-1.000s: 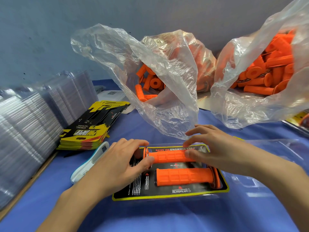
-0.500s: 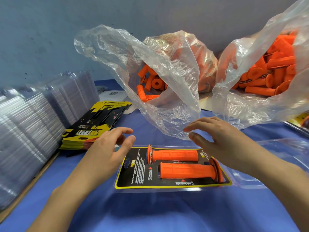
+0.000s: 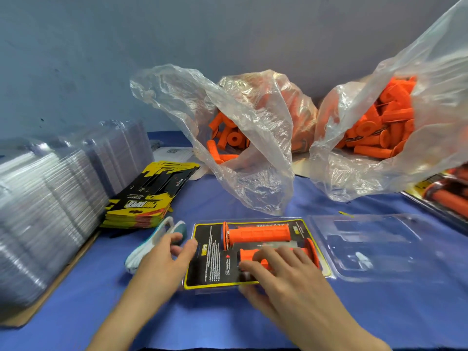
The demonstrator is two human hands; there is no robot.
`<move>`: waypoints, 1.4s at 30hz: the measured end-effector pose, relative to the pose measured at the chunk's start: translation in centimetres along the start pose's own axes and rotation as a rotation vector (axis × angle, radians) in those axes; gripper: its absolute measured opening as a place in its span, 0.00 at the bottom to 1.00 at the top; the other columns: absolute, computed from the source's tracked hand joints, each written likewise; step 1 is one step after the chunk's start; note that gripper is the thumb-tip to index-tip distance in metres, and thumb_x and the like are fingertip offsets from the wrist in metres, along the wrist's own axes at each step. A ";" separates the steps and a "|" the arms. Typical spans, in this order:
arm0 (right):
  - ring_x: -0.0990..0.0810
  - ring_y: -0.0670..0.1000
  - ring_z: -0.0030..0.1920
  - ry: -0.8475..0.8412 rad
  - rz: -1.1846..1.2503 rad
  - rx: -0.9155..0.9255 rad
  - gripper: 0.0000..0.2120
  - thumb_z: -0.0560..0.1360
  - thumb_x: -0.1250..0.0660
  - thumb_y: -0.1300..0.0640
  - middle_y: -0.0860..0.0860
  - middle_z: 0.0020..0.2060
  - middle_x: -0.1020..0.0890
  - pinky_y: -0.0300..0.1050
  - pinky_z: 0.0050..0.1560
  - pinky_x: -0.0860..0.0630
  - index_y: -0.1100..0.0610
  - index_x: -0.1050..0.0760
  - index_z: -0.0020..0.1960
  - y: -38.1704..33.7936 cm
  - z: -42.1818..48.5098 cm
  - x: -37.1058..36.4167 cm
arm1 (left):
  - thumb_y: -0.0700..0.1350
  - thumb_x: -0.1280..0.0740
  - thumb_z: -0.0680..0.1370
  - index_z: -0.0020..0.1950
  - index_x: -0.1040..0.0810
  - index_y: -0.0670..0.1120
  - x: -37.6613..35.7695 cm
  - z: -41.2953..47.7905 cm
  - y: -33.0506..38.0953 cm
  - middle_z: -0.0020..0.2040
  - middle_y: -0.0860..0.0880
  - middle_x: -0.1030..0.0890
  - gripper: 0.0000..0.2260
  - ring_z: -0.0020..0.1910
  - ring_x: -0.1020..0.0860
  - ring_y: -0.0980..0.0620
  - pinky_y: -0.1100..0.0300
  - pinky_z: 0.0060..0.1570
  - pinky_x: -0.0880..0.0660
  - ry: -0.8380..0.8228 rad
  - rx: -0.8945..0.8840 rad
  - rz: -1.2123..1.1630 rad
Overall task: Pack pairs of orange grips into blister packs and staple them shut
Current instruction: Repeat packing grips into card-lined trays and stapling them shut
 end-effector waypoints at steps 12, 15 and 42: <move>0.23 0.50 0.34 0.069 -0.057 0.001 0.09 0.74 0.35 0.44 0.45 0.36 0.21 0.44 0.35 0.25 0.46 0.18 0.42 0.1 0.0 -0.8 | 0.49 0.29 0.77 0.55 0.35 0.59 -2.6 -0.8 1.0 0.40 0.51 0.14 0.15 0.22 0.23 0.48 0.63 0.16 0.33 -0.292 -0.074 -0.108; 0.21 0.49 0.41 0.072 0.076 -0.111 0.12 0.79 0.39 0.42 0.42 0.42 0.20 0.46 0.43 0.25 0.45 0.20 0.51 1.5 -0.3 0.4 | 0.46 0.29 0.77 0.52 0.33 0.57 -3.2 -0.8 1.5 0.40 0.53 0.15 0.14 0.21 0.24 0.50 0.63 0.15 0.33 -0.271 -0.087 -0.141; 0.18 0.47 0.42 0.888 1.217 -1.412 0.13 0.81 0.37 0.59 0.50 0.46 0.20 0.39 0.41 0.23 0.54 0.30 0.65 9.4 -8.8 1.0 | 0.40 0.34 0.80 0.61 0.24 0.42 -4.0 -0.1 1.3 0.39 0.42 0.16 0.10 0.29 0.21 0.51 0.63 0.24 0.25 -0.448 0.166 -0.532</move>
Point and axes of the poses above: each hand's wrist, its own z-axis towards the middle knuckle, its own x-axis out of the back of the hand, y = z × x, the point moved 4 cm from there along z, towards the middle knuckle
